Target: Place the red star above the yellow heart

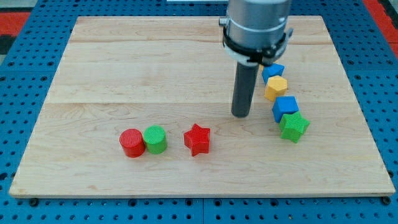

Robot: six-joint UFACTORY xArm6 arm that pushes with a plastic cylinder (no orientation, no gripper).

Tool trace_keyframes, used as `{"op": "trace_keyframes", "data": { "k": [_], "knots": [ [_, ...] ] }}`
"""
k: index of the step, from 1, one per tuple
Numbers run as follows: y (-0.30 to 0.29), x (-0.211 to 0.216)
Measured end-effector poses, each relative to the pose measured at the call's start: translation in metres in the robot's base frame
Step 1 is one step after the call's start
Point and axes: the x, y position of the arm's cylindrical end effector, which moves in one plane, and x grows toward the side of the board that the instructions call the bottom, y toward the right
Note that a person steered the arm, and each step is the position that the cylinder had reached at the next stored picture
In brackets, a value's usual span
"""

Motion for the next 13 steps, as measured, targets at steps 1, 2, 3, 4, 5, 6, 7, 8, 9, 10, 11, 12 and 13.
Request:
{"op": "trace_keyframes", "data": {
  "k": [1,2,3,4,5,6,7,8,9,10,11,12,13],
  "knots": [
    [-0.012,0.042],
    [-0.025,0.093],
    [-0.06,0.084],
    [-0.06,0.042],
    [-0.06,0.008],
    [-0.056,-0.001],
    [-0.055,0.013],
    [-0.057,0.045],
    [-0.087,0.029],
    [-0.117,0.009],
    [-0.131,-0.003],
    [-0.109,-0.016],
    [-0.092,-0.025]
  ]
}}
